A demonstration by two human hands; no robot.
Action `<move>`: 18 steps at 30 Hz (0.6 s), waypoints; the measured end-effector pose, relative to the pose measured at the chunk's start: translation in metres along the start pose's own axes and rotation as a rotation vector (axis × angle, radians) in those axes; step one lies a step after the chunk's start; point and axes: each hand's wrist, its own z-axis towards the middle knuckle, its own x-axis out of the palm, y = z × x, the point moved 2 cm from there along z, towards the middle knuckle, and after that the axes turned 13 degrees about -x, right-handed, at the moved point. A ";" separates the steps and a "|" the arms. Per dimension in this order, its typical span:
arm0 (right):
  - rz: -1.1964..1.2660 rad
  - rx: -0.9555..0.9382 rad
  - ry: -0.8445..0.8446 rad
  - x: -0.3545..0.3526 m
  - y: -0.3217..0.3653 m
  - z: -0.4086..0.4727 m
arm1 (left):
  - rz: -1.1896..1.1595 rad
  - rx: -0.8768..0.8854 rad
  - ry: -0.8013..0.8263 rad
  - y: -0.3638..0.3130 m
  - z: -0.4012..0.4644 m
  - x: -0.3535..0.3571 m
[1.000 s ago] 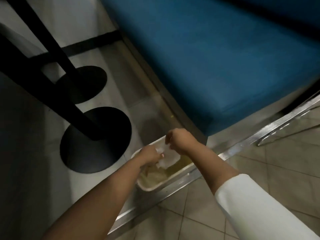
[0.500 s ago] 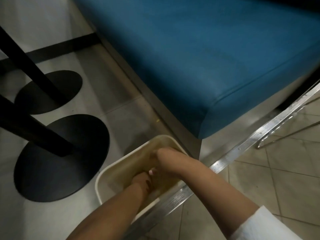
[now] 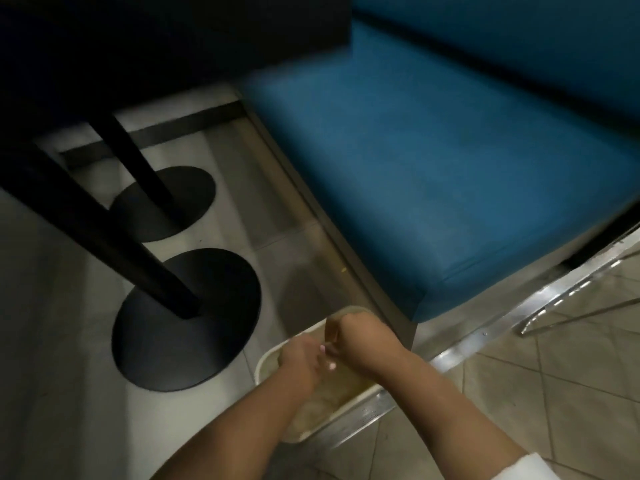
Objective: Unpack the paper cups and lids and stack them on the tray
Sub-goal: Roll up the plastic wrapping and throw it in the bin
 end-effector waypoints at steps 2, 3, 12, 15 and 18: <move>-0.021 -0.033 -0.002 -0.021 0.031 -0.010 | 0.182 0.160 -0.114 -0.001 -0.031 -0.028; -0.032 -0.061 -0.006 -0.032 0.047 -0.017 | 0.292 0.218 -0.122 0.001 -0.046 -0.040; 0.029 -0.238 0.045 -0.120 0.238 -0.092 | -0.180 0.277 0.003 0.062 -0.192 -0.172; 0.029 -0.326 0.011 -0.161 0.296 -0.116 | 0.048 0.150 0.112 0.063 -0.279 -0.228; -0.014 -0.425 0.011 -0.196 0.346 -0.134 | 0.046 0.244 -0.014 0.065 -0.332 -0.267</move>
